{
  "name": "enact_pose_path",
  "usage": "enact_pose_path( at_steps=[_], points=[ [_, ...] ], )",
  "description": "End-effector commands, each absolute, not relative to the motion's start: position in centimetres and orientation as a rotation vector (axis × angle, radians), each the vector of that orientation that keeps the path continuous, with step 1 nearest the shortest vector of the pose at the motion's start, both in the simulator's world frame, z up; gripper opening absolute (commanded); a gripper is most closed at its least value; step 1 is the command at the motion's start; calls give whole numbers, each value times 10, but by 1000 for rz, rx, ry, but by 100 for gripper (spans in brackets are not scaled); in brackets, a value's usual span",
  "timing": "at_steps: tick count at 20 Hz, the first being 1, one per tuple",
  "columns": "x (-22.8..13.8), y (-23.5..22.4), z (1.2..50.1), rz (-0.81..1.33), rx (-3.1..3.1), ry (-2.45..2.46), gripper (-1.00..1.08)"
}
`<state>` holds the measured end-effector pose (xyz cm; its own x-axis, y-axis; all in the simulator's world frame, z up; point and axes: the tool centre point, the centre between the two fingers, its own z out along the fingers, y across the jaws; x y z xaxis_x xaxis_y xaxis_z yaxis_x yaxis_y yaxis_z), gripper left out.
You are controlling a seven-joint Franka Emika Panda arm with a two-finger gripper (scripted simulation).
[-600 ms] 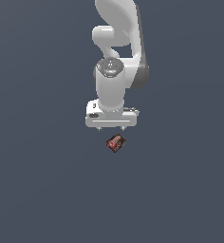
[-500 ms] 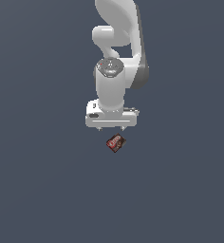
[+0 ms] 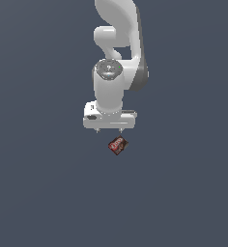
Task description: Pick up the object and move it to a goal position.
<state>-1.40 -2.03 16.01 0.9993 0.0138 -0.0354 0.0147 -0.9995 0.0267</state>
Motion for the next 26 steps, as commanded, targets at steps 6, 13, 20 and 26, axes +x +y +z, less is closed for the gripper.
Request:
enact_pose_path(
  at_steps=[6, 13, 20, 26],
  points=[
    [-14, -21, 160, -57, 3112, 23, 100],
    [-14, -18, 154, -54, 3115, -53, 100],
    [-14, -11, 141, -46, 3114, -227, 100],
    [-15, -2, 124, -36, 3096, -454, 100]
  ],
)
